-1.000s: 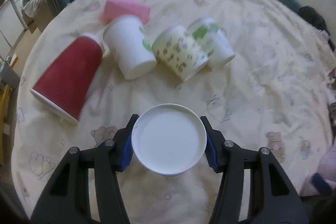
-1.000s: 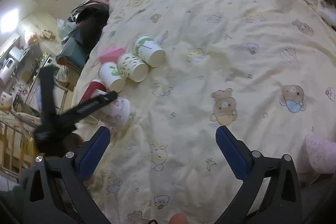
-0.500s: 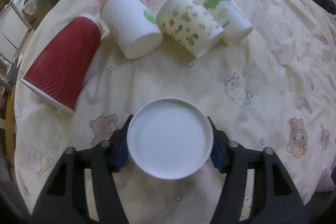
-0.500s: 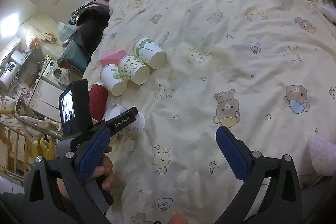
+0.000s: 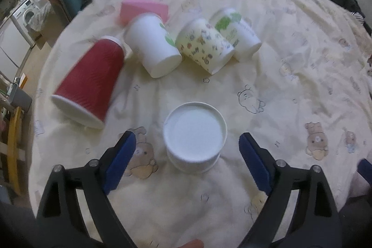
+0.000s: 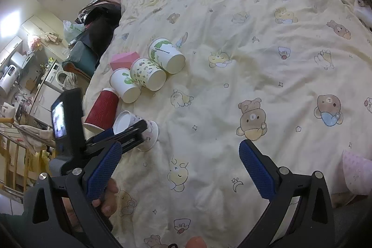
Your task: Flip cup upside down
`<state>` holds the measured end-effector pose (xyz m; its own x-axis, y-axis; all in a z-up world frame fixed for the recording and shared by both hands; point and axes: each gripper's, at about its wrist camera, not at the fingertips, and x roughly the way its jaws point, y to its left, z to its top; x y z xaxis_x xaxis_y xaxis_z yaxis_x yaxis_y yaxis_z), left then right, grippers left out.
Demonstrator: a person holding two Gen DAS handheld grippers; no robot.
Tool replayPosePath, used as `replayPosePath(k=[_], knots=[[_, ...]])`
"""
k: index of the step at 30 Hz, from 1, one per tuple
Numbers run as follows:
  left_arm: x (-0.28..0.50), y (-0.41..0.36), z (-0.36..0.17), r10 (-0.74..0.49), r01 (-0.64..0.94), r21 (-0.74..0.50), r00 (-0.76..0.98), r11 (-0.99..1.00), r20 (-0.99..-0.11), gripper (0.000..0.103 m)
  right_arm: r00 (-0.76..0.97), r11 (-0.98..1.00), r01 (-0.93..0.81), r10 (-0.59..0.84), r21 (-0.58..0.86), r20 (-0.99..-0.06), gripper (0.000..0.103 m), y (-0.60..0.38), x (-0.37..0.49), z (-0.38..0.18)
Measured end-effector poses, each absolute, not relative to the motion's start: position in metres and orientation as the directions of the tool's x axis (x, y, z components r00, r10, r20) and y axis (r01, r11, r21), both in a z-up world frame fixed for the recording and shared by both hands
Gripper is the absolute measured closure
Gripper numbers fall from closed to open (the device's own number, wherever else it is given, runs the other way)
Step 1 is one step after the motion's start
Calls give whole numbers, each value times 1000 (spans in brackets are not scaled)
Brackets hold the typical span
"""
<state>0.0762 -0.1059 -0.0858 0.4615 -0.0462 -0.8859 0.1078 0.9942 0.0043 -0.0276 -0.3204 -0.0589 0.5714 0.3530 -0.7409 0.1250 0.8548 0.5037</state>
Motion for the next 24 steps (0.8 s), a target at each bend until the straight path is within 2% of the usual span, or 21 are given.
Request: replayPosePath(k=[6, 11, 20, 23, 24], knots=[[40, -78, -30, -96, 86, -59, 542, 995, -835, 15, 589, 863, 113, 342, 493, -732, 0, -318, -29, -54], [14, -51, 5, -93, 71, -62, 627, 996, -773, 15, 621, 875, 79, 331, 478, -710, 0, -310, -35, -43], [-27, -10, 9, -49, 44, -26, 678, 999, -734, 9, 721, 934, -53, 281, 353, -634, 0, -275, -68, -10], [-41, -2, 6, -43, 36, -26, 694, 999, -718, 0, 724, 928, -85, 309, 364, -617, 0, -266, -76, -10], [-44, -1, 5, -49, 37, -33, 699, 999, -714, 0, 714, 924, -93, 322, 372, -621, 0, -263, -77, -13]])
